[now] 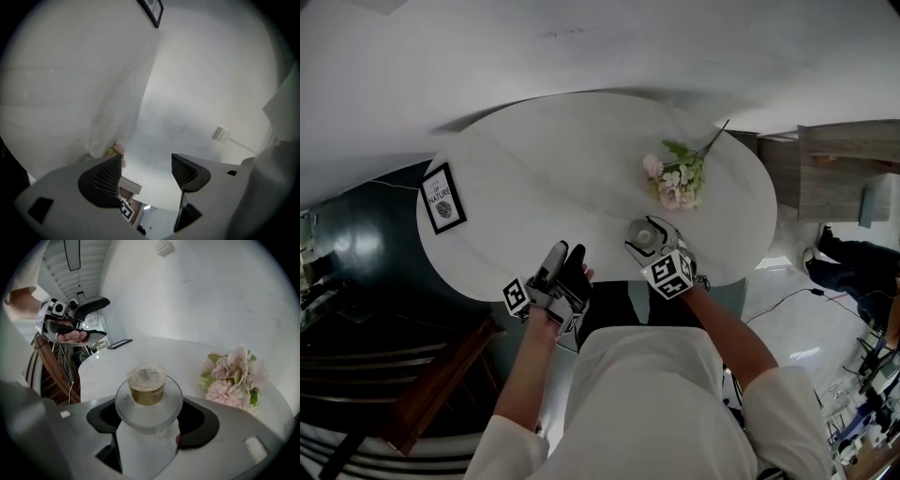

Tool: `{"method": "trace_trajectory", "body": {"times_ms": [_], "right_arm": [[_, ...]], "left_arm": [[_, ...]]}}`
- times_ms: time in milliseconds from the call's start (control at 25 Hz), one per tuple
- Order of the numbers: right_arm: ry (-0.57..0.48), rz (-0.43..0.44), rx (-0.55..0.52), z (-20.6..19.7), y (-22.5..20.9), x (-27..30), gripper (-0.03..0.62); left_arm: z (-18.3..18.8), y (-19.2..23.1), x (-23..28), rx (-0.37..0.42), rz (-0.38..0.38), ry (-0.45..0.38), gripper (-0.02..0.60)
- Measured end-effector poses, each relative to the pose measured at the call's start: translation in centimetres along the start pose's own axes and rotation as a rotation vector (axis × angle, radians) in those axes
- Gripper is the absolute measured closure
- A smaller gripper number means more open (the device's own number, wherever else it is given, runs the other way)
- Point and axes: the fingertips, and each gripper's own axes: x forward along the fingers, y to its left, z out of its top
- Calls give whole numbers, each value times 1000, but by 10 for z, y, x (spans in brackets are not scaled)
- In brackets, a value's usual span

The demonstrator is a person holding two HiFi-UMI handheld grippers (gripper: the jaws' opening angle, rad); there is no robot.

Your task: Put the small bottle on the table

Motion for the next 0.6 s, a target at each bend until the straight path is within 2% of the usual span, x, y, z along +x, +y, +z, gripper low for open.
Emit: {"method": "trace_trajectory", "body": {"times_ms": [400,600], "right_arm": [[32,-37,-25,-9,4,5,235],[50,-42,11,-13,2,7,230]], "left_arm": [[1,-13,2,5,-9,41,245],[8,-26,-8,4,-32,31,261]]}}
